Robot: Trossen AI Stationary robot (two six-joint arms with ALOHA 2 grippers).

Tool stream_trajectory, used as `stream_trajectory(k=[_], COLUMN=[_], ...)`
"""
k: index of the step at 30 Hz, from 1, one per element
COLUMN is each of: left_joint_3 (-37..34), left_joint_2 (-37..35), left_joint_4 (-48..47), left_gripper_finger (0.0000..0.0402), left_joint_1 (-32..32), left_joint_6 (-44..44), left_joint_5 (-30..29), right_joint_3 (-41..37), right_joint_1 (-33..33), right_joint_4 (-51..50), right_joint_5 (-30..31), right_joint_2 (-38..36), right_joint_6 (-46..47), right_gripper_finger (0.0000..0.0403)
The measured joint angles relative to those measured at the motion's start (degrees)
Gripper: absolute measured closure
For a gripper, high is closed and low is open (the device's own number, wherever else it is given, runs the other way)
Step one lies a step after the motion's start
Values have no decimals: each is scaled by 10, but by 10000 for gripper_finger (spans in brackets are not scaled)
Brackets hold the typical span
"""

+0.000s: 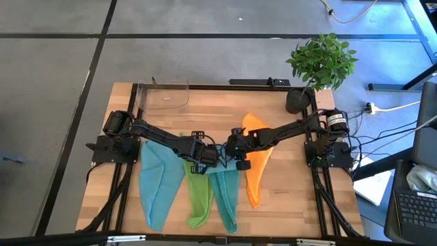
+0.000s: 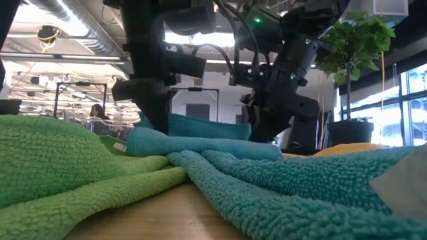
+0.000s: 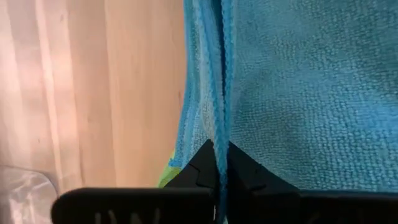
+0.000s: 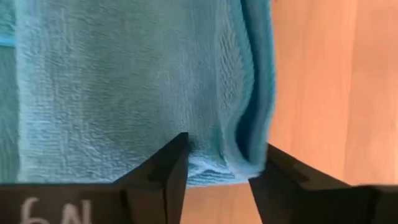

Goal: Fold microfiber towels
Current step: Fold the light blue microfiber cloth, then put the light blue microfiber cloth into the transparent bin

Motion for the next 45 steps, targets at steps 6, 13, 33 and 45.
stream_trajectory(k=[6,13,33,45], left_joint_3=[0,0,1,2], left_joint_2=[0,0,0,-22], left_joint_4=[3,7,13,-84], left_gripper_finger=[332,272,262,264], left_joint_1=[0,11,15,-29], left_joint_6=[10,11,11,-64], left_joint_5=[-38,-52,-116,-174], right_joint_3=[0,0,20,21], right_joint_1=[0,0,0,4], right_joint_4=[-25,-71,-151,-179], right_joint_5=[1,1,38,-31], right_joint_2=[0,0,-62,-71], right_joint_6=[20,28,28,45], right_gripper_finger=[259,295,343,342])
